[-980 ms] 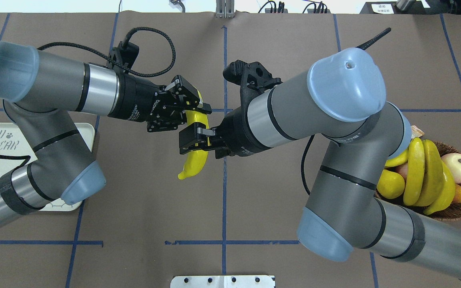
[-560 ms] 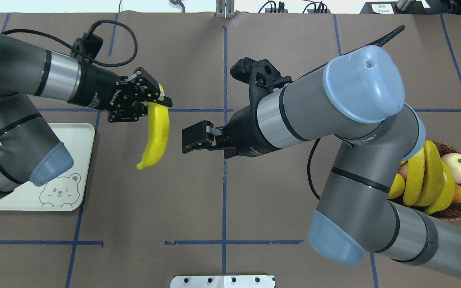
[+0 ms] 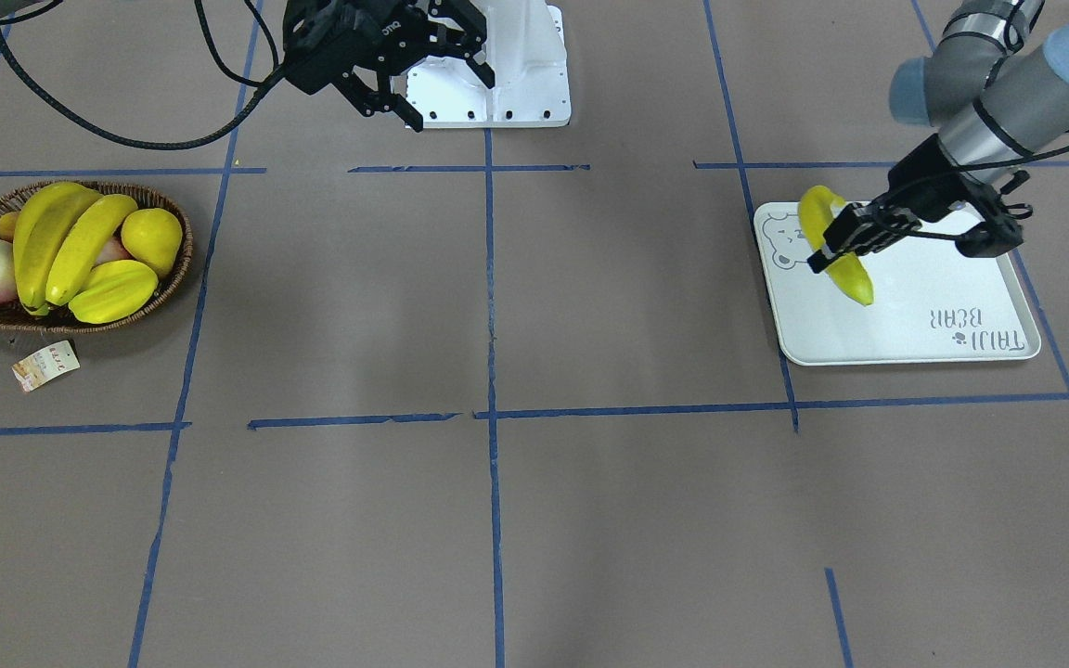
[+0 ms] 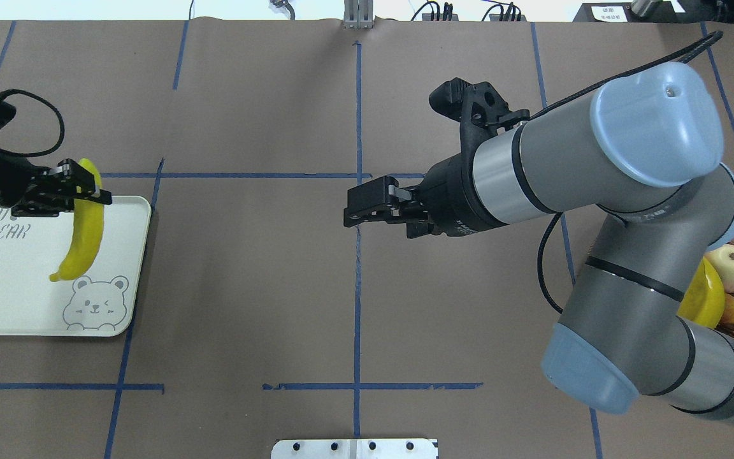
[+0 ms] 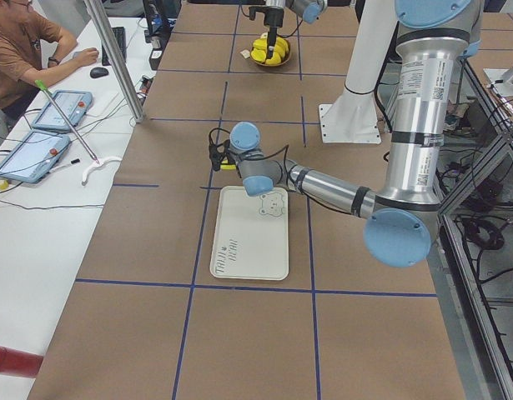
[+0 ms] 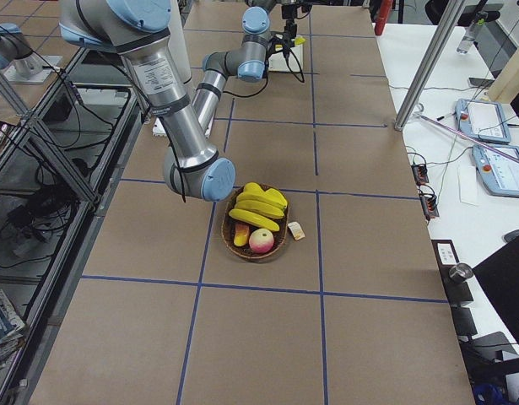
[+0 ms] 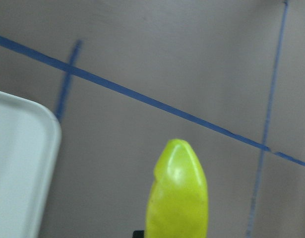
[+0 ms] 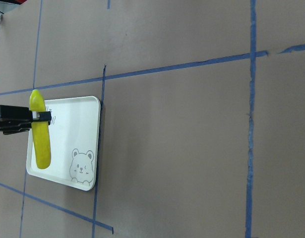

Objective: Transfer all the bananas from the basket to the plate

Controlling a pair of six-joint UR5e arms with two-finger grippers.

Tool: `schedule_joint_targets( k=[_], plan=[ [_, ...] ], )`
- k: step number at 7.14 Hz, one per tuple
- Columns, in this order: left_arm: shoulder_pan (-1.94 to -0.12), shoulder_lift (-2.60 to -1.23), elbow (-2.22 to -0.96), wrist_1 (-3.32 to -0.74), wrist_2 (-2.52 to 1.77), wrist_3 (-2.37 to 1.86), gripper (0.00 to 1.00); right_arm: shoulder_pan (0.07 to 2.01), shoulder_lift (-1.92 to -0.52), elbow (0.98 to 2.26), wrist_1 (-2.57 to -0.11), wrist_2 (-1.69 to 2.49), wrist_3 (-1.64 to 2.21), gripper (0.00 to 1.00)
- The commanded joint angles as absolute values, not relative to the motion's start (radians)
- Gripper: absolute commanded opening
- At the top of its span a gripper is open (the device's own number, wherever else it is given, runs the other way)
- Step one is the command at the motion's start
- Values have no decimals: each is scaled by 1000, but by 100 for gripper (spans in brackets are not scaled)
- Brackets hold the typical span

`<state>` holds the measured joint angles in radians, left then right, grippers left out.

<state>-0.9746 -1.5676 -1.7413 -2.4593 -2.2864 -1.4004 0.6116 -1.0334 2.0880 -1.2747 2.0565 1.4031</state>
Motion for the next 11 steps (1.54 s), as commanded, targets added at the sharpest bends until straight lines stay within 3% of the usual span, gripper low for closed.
schedule_joint_targets(
  k=[1, 5, 6, 7, 8, 11],
  plan=[
    [-994, -1455, -1721, -2389, -2212, -1257, 0, 638, -1040, 2092, -1318, 2054, 1404, 100],
    [-996, -1468, -1551, -2382, -2148, -1116, 0, 641, -1049, 2089, -1318, 2049, 1405, 100],
    [-1006, -1467, -1537, -2382, -2148, -1074, 4, 640, -1049, 2089, -1318, 2049, 1405, 100],
    [-1009, -1462, -1531, -2384, -2141, -1059, 48, 640, -1049, 2089, -1318, 2049, 1405, 100],
    [-1025, -1457, -1528, -2384, -2138, -995, 99, 641, -1049, 2089, -1318, 2049, 1405, 100],
    [-1148, -1469, -1557, -2318, -2263, -925, 99, 666, -1109, 2106, -1318, 2065, 1398, 100]
  ],
)
